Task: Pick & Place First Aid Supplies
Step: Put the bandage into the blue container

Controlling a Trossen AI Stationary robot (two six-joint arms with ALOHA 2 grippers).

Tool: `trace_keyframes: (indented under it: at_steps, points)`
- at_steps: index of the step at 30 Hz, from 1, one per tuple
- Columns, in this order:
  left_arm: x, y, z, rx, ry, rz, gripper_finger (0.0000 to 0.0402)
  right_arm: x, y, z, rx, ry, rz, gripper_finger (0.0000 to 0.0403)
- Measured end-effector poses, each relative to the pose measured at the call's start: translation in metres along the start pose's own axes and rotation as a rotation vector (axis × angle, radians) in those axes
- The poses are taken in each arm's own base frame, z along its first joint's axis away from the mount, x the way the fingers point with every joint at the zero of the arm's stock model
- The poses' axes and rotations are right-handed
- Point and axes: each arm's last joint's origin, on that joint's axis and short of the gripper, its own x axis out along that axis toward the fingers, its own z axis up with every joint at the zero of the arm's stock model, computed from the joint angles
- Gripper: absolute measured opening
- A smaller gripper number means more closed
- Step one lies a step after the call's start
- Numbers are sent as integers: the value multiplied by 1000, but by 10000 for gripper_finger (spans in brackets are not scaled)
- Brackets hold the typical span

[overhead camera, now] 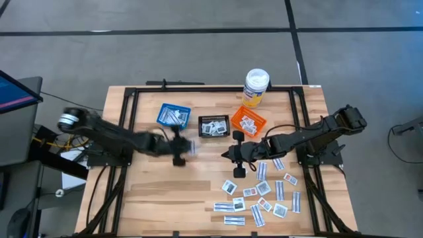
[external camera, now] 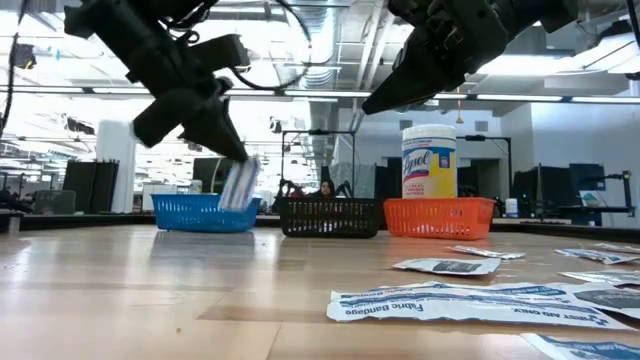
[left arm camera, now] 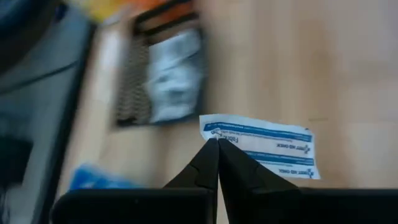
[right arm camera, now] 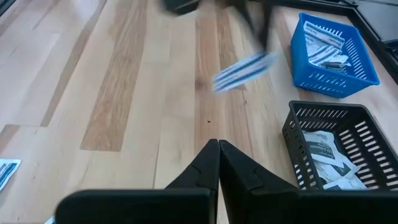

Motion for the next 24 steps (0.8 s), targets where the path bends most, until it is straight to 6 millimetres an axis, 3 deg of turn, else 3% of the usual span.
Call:
trace_keyframes:
  at_steps: [6,11,16,24]
  points:
    - [-18,68,-40,-145,21,211,17,1,-3,0,5,1,-8,1]
    - [-16,105,-78,-248,53,217,18,1,-5,0,10,0,-15,1]
    - [-2,126,-98,-332,30,215,30,1,-5,1,12,-6,-15,1]
    - [35,126,-102,-269,-28,126,90,3,-11,1,19,-3,-30,1]
